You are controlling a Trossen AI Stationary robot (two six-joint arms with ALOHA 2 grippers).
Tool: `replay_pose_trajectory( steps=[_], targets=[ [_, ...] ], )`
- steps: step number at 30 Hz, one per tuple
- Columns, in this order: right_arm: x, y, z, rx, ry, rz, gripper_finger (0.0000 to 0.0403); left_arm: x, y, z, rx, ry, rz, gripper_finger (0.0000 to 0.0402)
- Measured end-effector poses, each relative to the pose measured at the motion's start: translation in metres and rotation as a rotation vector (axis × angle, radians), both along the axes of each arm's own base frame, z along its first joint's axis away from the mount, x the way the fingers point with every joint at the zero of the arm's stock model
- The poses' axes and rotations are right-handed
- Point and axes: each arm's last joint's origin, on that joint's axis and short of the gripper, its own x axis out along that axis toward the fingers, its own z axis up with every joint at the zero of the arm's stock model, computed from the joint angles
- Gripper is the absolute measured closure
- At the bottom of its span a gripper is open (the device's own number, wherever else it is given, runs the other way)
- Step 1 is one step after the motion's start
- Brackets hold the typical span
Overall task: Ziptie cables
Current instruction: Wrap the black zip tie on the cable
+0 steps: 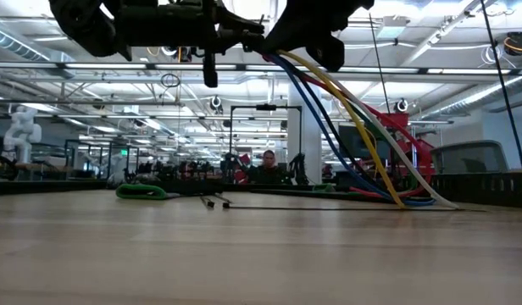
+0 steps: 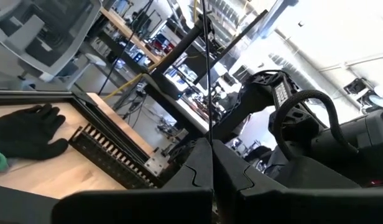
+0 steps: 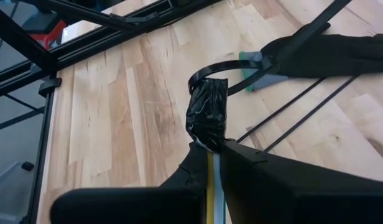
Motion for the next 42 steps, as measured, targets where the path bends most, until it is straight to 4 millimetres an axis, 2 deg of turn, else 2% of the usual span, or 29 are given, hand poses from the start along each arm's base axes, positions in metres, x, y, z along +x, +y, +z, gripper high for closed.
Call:
replay_pose_trajectory(
  steps=[8,14,17,21,26,33,37,42],
  targets=[
    [0.0,0.0,0.0,0.007,-0.001,-0.005,0.0391,0.003,-0.003,0.001,-0.004,0.021,-0.006,0.0401],
    [0.0,0.0,0.0,0.006,-0.002,-0.008,0.0391,0.021,-0.007,0.014,0.028,0.116,-0.028,0.0401],
    [0.0,0.0,0.0,0.006,-0.004,-0.008,0.0391,0.033,-0.008,0.014,0.049,0.161,-0.077,0.0401],
    [0.002,0.0,0.002,0.01,-0.026,-0.007,0.0391,0.045,-0.009,0.005,0.012,0.207,-0.134,0.0401],
    [0.004,0.0,0.006,0.018,-0.073,-0.007,0.0391,0.051,-0.011,-0.01,-0.058,0.261,-0.194,0.0401],
    [0.004,0.001,0.005,0.013,-0.072,-0.003,0.0391,0.051,-0.011,-0.009,-0.057,0.252,-0.193,0.0401],
    [0.004,0.001,0.005,0.01,-0.071,-0.003,0.0391,0.051,-0.011,-0.008,-0.052,0.247,-0.191,0.0385],
    [0.004,0.001,0.005,-0.002,-0.07,-0.001,0.0391,0.05,-0.011,-0.002,-0.016,0.207,-0.188,0.0341]
  ],
)
